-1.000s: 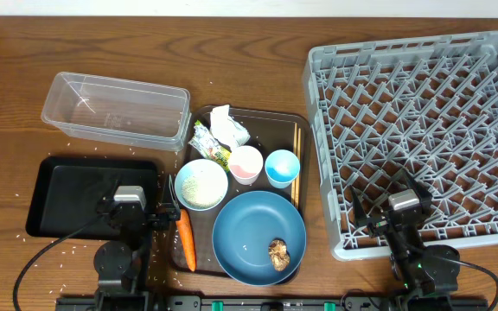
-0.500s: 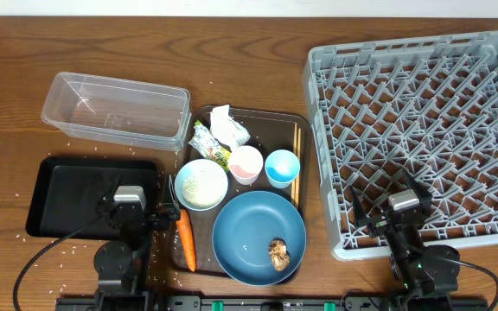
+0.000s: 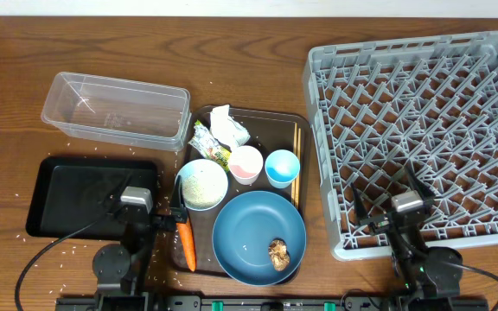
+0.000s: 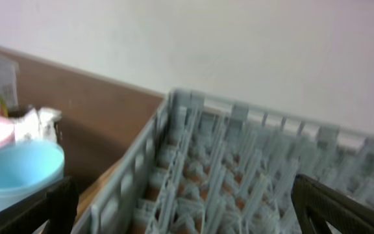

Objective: Sort waste into correct bins and load items into the dishwasher rack
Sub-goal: 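Raise both arms from rest toward the brown tray and rack, then grasp the pink cup on the brown tray with the left gripper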

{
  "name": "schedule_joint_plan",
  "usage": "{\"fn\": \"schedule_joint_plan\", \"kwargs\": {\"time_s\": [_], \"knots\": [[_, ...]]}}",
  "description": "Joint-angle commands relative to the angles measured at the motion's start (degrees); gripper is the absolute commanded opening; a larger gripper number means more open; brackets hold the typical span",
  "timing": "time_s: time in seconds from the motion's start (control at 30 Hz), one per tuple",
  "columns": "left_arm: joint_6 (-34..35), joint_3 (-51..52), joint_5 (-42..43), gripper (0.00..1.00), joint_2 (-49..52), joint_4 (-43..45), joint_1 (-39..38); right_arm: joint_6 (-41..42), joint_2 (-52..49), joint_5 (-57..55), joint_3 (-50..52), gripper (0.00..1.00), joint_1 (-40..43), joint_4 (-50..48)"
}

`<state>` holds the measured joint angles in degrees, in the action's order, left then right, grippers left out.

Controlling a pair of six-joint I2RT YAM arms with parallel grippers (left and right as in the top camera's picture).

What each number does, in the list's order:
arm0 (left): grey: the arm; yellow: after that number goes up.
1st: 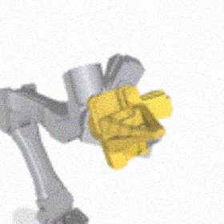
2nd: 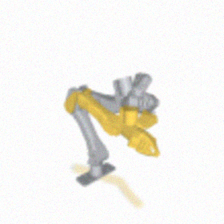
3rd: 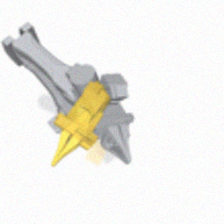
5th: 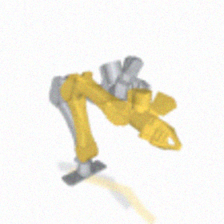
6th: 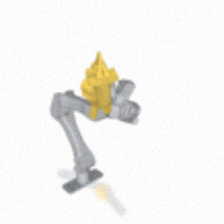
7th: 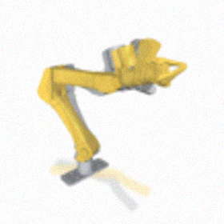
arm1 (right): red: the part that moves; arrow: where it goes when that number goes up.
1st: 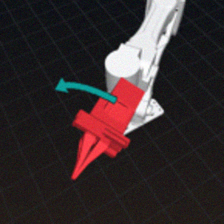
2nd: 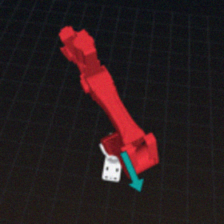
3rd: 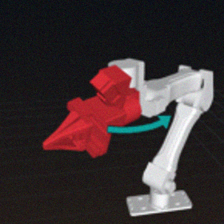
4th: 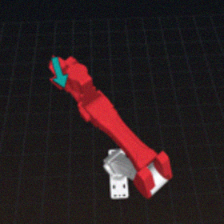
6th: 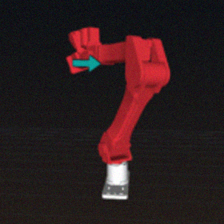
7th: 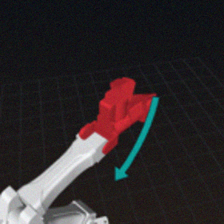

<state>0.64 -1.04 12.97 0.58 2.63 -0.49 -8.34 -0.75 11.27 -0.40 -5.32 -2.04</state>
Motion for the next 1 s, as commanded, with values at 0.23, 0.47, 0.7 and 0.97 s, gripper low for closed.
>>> {"fn": "schedule_joint_plan", "kwargs": {"time_s": [0.23,0.47,0.7,0.97], "knots": [[4.4,-16.9,6.1,0.98,8.5,-8.0,0.0,12.0,-1.9,1.7,-8.5,0.99,1.1,-3.8],[4.4,-41.7,8.2,0.98,34.2,-20.9,0.0,14.5,-19.3,4.3,-27.9,0.99,1.1,8.2],[4.4,-71.2,21.7,0.98,63.0,-38.9,-1.8,14.5,-47.8,10.0,-56.6,0.99,1.1,34.0],[4.7,-84.6,21.0,0.98,78.6,-51.4,-8.3,13.9,-72.8,11.6,-79.6,0.99,1.2,53.5]]}}
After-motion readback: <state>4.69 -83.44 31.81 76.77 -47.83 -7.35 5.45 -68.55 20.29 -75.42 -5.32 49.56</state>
